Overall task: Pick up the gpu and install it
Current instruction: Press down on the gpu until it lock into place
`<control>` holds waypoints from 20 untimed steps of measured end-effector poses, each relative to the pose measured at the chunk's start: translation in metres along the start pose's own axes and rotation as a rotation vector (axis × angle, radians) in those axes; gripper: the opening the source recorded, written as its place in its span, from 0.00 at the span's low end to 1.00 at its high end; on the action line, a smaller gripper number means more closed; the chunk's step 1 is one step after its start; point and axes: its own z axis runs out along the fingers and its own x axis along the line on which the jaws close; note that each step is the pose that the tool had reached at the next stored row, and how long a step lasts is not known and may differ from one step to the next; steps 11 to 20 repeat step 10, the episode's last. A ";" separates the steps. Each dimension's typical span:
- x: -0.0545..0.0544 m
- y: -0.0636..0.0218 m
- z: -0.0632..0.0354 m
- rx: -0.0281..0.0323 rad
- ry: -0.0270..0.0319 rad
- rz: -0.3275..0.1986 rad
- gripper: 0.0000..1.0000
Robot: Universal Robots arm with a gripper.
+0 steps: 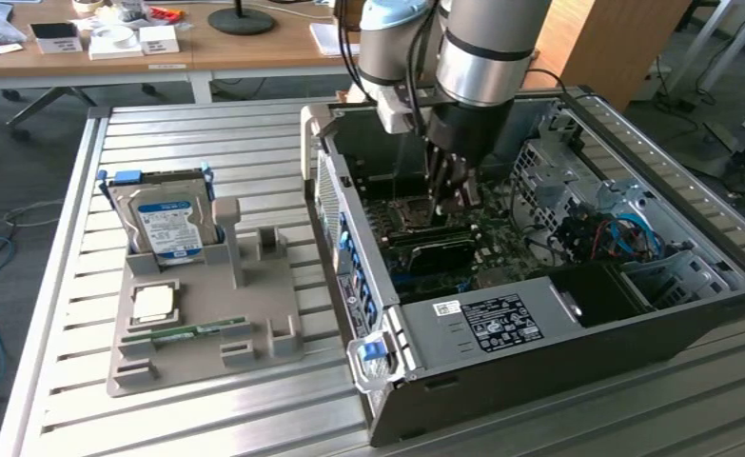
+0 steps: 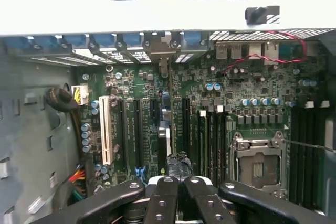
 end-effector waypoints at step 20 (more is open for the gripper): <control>0.000 -0.0001 -0.0055 0.0000 0.0000 0.000 0.11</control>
